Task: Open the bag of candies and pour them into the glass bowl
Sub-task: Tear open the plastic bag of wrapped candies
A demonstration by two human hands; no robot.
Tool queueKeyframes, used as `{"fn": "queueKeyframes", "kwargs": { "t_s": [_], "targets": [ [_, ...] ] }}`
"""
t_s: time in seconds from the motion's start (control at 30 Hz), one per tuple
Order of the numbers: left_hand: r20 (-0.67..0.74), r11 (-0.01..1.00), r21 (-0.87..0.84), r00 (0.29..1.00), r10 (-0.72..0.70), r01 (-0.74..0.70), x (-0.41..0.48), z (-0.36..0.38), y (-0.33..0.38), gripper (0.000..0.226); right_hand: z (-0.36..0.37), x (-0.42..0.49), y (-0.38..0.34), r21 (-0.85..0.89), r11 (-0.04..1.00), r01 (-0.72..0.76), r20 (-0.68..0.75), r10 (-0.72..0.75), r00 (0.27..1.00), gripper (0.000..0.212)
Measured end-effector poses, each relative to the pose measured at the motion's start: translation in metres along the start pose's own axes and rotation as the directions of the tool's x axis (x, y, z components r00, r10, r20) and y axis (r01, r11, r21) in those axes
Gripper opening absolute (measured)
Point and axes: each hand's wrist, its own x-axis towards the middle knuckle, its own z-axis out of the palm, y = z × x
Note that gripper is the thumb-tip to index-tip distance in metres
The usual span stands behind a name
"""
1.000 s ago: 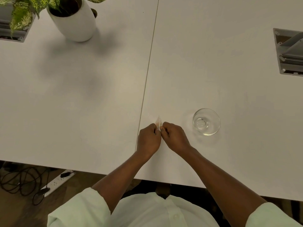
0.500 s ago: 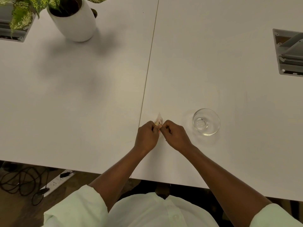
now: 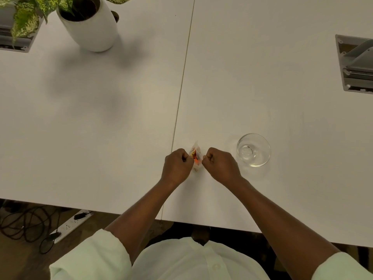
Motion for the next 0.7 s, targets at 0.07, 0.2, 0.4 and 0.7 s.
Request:
{"fn": "queueKeyframes", "kwargs": {
  "t_s": [0.07, 0.2, 0.4, 0.7],
  "targets": [
    [-0.037, 1.0, 0.021, 0.999, -0.005, 0.006, 0.001, -0.001, -0.001, 0.021, -0.002, -0.001, -0.001, -0.053, 0.999, -0.002, -0.059, -0.001, 0.998, 0.028],
    [-0.058, 0.997, 0.081, 0.998, -0.001, 0.006, 0.0, 0.003, 0.0, 0.019, 0.0, -0.003, -0.003, -0.066, 0.998, -0.003, -0.058, 0.0, 0.998, 0.026],
    [-0.033, 0.953, 0.261, 0.985, 0.168, -0.154, 0.005, 0.002, 0.004, 0.028, 0.0, -0.001, 0.0, -0.087, 0.996, 0.034, -0.03, -0.037, 0.999, 0.016],
    [-0.03, 0.941, 0.267, 0.974, 0.226, -0.21, 0.017, 0.012, 0.01, 0.009, 0.004, 0.014, -0.012, -0.064, 0.997, 0.05, -0.056, -0.054, 0.997, 0.017]
  ]
}}
